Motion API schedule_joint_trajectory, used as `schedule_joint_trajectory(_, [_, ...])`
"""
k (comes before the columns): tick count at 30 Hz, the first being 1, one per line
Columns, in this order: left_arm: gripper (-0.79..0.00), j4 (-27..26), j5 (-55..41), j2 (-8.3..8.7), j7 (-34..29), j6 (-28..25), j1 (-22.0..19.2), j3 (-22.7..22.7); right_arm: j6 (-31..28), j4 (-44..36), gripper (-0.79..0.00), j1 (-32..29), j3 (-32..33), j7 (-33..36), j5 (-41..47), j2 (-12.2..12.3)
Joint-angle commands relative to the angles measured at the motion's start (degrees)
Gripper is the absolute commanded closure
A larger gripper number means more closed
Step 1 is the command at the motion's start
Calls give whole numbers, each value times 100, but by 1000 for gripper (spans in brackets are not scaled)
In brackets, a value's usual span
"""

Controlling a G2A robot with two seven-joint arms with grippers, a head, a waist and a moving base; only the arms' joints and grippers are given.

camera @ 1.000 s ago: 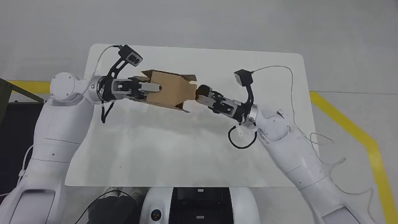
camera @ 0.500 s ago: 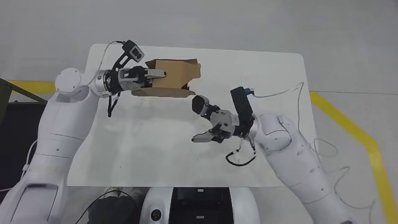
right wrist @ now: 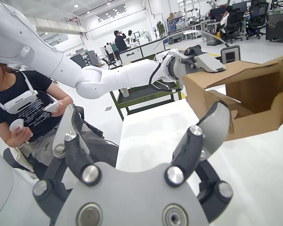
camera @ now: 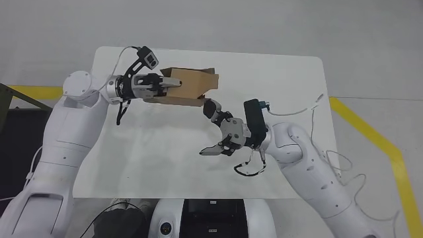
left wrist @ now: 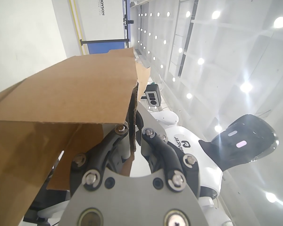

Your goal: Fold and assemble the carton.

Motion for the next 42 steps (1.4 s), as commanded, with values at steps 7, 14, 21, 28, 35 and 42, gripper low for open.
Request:
schedule_joint_trajectory(7, [0, -96, 192, 15, -138, 62, 12, 58, 0, 189, -785, 224, -263, -273, -38, 71])
schedule_joint_trajectory(14, [0, -77, 423, 42, -256, 142, 2, 89, 0, 256, -785, 360, -426, -303, 39, 155])
schedule_joint_trajectory(21, [0, -77, 517, 58, -307, 177, -22, 104, 0, 276, -785, 509, -725, -135, 305, 239])
schedule_joint_trajectory(28, [0, -91, 451, 56, -342, 201, -49, 143, 0, 356, -785, 692, -988, -13, 673, 320])
schedule_joint_trajectory(35, [0, -35, 316, 52, -419, 174, -76, 155, 0, 411, -785, 769, -1054, -119, 947, 403])
schedule_joint_trajectory(42, [0, 189, 31, 96, -722, 197, -4, -39, 0, 350, -785, 639, -701, -308, 959, 591])
